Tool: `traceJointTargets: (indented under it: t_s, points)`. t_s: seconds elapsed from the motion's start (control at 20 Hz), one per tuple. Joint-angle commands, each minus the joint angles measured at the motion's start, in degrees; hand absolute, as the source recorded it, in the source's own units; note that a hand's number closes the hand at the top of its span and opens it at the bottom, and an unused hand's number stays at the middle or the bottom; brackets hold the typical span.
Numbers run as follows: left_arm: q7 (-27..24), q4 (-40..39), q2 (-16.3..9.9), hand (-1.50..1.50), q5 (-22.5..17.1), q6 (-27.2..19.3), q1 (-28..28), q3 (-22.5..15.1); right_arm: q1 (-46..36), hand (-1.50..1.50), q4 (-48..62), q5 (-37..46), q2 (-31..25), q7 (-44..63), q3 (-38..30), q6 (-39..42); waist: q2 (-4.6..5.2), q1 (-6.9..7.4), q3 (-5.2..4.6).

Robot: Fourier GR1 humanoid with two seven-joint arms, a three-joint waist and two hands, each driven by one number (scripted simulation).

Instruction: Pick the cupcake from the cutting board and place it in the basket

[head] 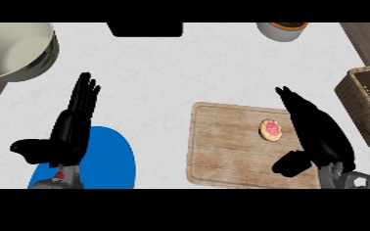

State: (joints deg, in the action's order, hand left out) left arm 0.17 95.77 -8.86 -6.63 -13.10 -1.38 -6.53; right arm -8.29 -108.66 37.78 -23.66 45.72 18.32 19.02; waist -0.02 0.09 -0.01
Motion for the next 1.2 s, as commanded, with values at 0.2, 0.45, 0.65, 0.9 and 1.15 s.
traceJointTargets:
  t_s: [0.2,0.45,0.65,0.9,1.15]
  points:
    - [-0.43,1.47,-1.15,0.0,-1.54,4.94,2.05,4.07,1.78,-1.5,3.56,5.34,4.35,-3.59,-1.18,1.24,-0.01,0.03,0.0]
    - [-0.28,-0.85,1.22,0.0,0.88,4.13,0.97,3.18,2.44,-1.5,5.43,8.73,7.8,-3.36,-0.09,1.86,0.0,-0.05,0.0]
    - [1.99,7.19,2.48,0.0,3.44,2.81,6.05,0.7,5.21,-1.5,6.15,9.3,8.29,-7.5,-1.43,0.78,-0.05,0.05,0.01]
    - [0.6,4.28,2.98,0.0,3.1,4.24,3.76,2.98,-0.24,-1.5,10.9,6.86,7.17,-12.33,-9.19,4.47,-0.01,0.06,0.01]
    - [3.89,1.61,3.42,0.0,3.41,4.25,-1.4,4.69,4.25,-1.5,13.52,13.43,11.16,-13.79,-4.44,-0.65,0.0,-0.1,0.01]
